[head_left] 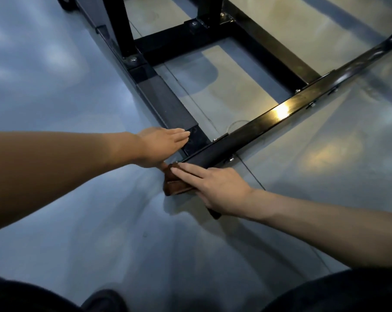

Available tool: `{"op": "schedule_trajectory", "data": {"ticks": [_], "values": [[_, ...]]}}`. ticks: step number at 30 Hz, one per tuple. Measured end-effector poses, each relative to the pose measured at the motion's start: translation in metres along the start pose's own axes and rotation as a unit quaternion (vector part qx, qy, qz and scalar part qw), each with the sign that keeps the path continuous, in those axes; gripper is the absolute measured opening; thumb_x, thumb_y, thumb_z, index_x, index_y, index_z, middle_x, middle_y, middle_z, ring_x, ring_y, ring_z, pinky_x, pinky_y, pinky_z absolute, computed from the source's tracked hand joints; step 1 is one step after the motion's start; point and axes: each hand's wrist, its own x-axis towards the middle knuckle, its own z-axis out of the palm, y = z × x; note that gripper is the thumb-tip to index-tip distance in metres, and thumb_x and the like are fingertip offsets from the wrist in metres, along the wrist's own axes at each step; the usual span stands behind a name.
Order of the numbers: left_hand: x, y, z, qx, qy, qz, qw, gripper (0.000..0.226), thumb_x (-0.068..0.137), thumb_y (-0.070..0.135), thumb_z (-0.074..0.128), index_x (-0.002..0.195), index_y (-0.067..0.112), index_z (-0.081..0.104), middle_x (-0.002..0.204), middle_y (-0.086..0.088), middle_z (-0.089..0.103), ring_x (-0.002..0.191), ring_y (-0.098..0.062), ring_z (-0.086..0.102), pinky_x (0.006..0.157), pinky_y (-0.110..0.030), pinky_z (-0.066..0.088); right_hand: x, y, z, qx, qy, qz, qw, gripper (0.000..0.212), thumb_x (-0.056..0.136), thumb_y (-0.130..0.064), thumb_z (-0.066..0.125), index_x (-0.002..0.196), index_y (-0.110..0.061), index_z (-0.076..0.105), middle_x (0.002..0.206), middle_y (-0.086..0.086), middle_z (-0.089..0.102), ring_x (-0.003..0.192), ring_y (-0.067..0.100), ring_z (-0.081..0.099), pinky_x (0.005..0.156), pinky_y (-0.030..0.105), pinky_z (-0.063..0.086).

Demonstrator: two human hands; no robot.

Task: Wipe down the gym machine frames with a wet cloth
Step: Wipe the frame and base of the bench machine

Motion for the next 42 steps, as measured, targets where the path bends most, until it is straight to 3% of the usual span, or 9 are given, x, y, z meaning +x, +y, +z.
{"op": "schedule_trajectory", "data": {"ticks": [2, 8, 15, 19, 22, 27, 31, 37, 42], "values": [[-0.001, 0.001, -0.001, 0.0, -0.006, -0.002, 1.0, 0.108, 0.094, 0.068, 0.052, 0.163, 0.008, -0.005, 0.171, -0.006, -0.013, 0.158, -0.02, -0.006, 0.125, -0.033, 0.012, -0.012, 0.04, 0.0, -0.023, 0.026, 0.013, 0.999, 0.071, 0.093, -0.025, 0.044, 0.161, -0.039, 0.026, 0.161, -0.013, 0.04, 0.085, 0.028, 0.068, 0.059, 0.04, 0.058], [0.002, 0.005, 0.001, 0.033, -0.018, -0.004, 0.999, 0.107, 0.096, 0.069, 0.043, 0.16, 0.001, -0.01, 0.169, -0.012, -0.018, 0.157, -0.027, -0.01, 0.126, -0.041, 0.021, -0.04, 0.11, -0.027, 0.024, 0.066, 0.361, 0.93, 0.066, 0.099, -0.02, 0.05, 0.161, -0.032, 0.031, 0.161, -0.008, 0.041, 0.119, 0.033, 0.066, 0.091, 0.048, 0.057], [0.003, 0.004, -0.009, -0.063, -0.011, -0.021, 0.998, 0.118, 0.085, 0.068, 0.066, 0.163, 0.007, 0.001, 0.172, -0.004, -0.003, 0.158, -0.02, 0.0, 0.122, -0.037, 0.026, 0.001, 0.0, -0.019, 0.061, -0.015, 0.16, 0.985, 0.07, 0.099, -0.025, 0.054, 0.163, -0.031, 0.027, 0.168, -0.008, 0.03, 0.104, 0.032, 0.071, 0.077, 0.043, 0.058], [-0.002, 0.007, -0.011, -0.095, -0.007, -0.032, 0.995, 0.12, 0.084, 0.066, 0.069, 0.164, 0.014, -0.004, 0.172, -0.002, -0.004, 0.158, -0.018, -0.001, 0.121, -0.037, 0.026, -0.014, 0.048, -0.009, 0.003, -0.008, 0.048, 0.999, 0.078, 0.096, -0.017, 0.059, 0.162, -0.037, 0.024, 0.165, -0.009, 0.034, 0.097, 0.031, 0.07, 0.062, 0.043, 0.059], [-0.003, 0.01, -0.01, -0.151, -0.03, -0.042, 0.987, 0.116, 0.086, 0.054, 0.071, 0.164, 0.015, -0.005, 0.171, -0.002, -0.01, 0.157, -0.018, -0.008, 0.123, -0.035, 0.02, -0.043, 0.113, -0.015, 0.023, 0.033, 0.154, 0.987, 0.077, 0.097, -0.013, 0.051, 0.162, -0.041, 0.022, 0.164, -0.009, 0.034, 0.106, 0.037, 0.068, 0.074, 0.05, 0.06], [0.008, 0.028, -0.023, -0.375, -0.028, -0.113, 0.92, 0.116, 0.064, 0.059, 0.056, 0.163, 0.015, 0.016, 0.171, -0.004, 0.001, 0.158, -0.022, -0.004, 0.126, -0.042, 0.015, -0.045, 0.141, -0.031, 0.049, 0.098, 0.428, 0.897, 0.061, 0.101, -0.015, 0.049, 0.16, -0.021, 0.034, 0.154, 0.009, 0.046, 0.125, 0.039, 0.058, 0.1, 0.049, 0.05], [0.02, 0.049, -0.019, -0.408, 0.006, -0.127, 0.904, 0.107, 0.082, 0.055, 0.068, 0.164, 0.018, 0.01, 0.171, -0.001, -0.011, 0.157, -0.023, -0.014, 0.127, -0.048, 0.011, -0.015, 0.076, -0.023, 0.124, 0.102, 0.359, 0.919, 0.063, 0.099, -0.013, 0.053, 0.158, -0.023, 0.037, 0.153, 0.008, 0.043, 0.123, 0.039, 0.059, 0.103, 0.052, 0.05], [0.037, 0.052, -0.018, -0.298, 0.04, -0.139, 0.943, 0.121, 0.082, 0.068, 0.067, 0.163, 0.013, -0.003, 0.169, -0.004, -0.02, 0.155, -0.031, -0.021, 0.127, -0.05, 0.001, -0.04, 0.091, -0.014, 0.023, 0.04, 0.133, 0.99, 0.076, 0.092, -0.008, 0.059, 0.16, -0.034, 0.036, 0.163, -0.009, 0.039, 0.105, 0.033, 0.07, 0.069, 0.042, 0.06], [0.04, 0.049, -0.019, -0.317, -0.002, -0.147, 0.937, 0.131, 0.076, 0.08, 0.065, 0.162, 0.008, -0.004, 0.171, -0.003, -0.012, 0.153, -0.04, -0.02, 0.127, -0.053, 0.005, -0.078, 0.191, -0.032, 0.062, 0.105, 0.391, 0.913, 0.068, 0.098, -0.005, 0.05, 0.16, -0.029, 0.036, 0.162, 0.001, 0.042, 0.14, 0.031, 0.048, 0.112, 0.042, 0.042]]}}
